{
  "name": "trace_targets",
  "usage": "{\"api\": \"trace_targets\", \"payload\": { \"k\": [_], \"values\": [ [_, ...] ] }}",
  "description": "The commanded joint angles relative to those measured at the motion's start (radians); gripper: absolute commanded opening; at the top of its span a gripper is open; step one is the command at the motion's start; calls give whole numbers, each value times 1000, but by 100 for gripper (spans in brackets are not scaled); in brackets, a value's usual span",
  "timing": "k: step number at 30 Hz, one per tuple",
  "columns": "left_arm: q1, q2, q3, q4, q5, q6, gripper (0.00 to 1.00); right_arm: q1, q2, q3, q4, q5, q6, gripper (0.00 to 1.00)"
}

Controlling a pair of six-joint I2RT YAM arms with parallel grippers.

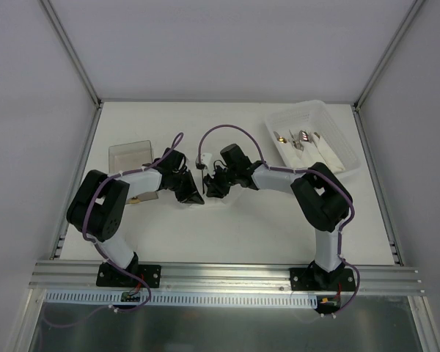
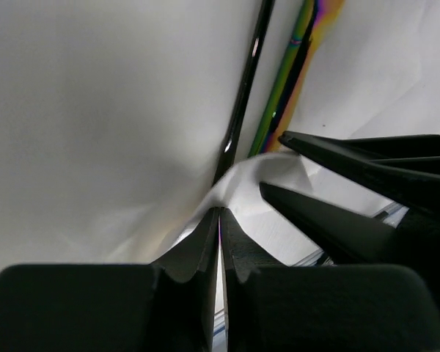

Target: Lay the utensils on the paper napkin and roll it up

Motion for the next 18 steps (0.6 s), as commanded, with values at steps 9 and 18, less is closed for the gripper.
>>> {"api": "trace_targets", "payload": {
  "k": [9, 18],
  "values": [
    [-8, 56, 25, 6, -21, -28, 1, -53, -181, 27, -28, -72, 213, 39],
    [-8, 65, 28, 4, -19, -24, 1, -145, -127, 65, -91, -61, 488, 19]
  ]
}}
